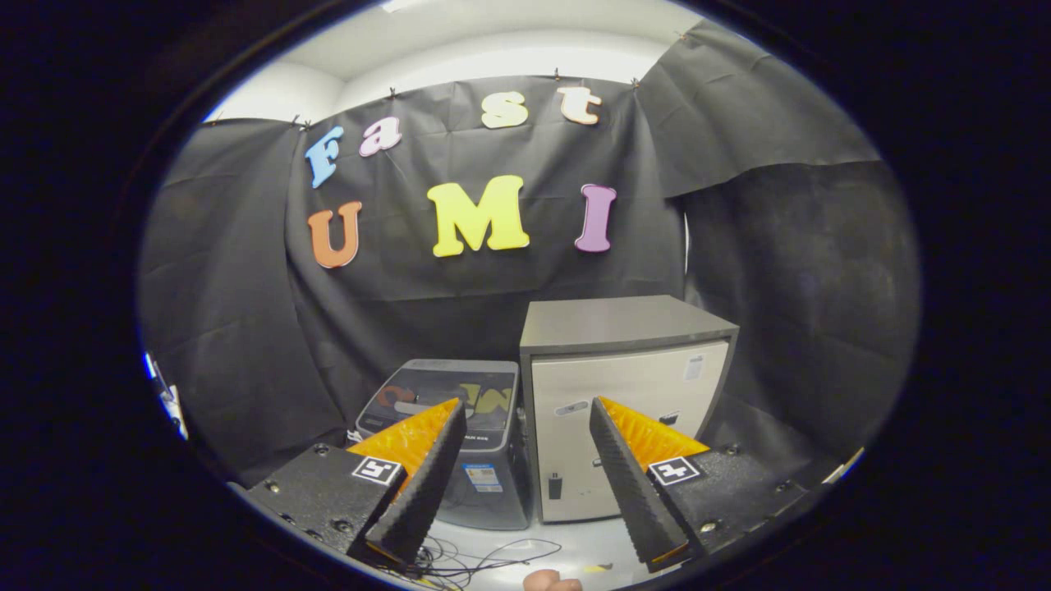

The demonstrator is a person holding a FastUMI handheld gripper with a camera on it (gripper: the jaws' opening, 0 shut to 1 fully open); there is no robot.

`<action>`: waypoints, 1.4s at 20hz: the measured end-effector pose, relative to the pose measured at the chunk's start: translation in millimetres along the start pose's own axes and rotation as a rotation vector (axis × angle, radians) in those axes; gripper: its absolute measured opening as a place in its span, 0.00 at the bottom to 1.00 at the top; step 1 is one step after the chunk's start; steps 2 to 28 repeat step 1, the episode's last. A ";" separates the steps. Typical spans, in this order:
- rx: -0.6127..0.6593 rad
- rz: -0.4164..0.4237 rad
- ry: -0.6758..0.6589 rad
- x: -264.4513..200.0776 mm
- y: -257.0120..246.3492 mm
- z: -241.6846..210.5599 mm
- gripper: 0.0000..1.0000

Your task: Put the clothes into the washing machine and then close the washing machine lid.

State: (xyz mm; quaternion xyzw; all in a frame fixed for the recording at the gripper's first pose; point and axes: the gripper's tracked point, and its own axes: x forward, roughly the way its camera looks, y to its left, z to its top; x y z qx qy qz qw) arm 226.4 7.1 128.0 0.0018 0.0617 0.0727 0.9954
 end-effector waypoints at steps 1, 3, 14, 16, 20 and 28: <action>-0.002 -0.002 0.002 0.9 -1.4 0.6 0.95; -0.002 -0.002 0.002 0.9 -1.4 0.6 0.95; -0.002 -0.002 0.002 0.9 -1.4 0.6 0.95; -0.002 -0.002 0.002 0.9 -1.4 0.6 0.95; -0.002 -0.002 0.002 0.9 -1.4 0.6 0.95; -0.002 -0.002 0.002 0.9 -1.4 0.6 0.95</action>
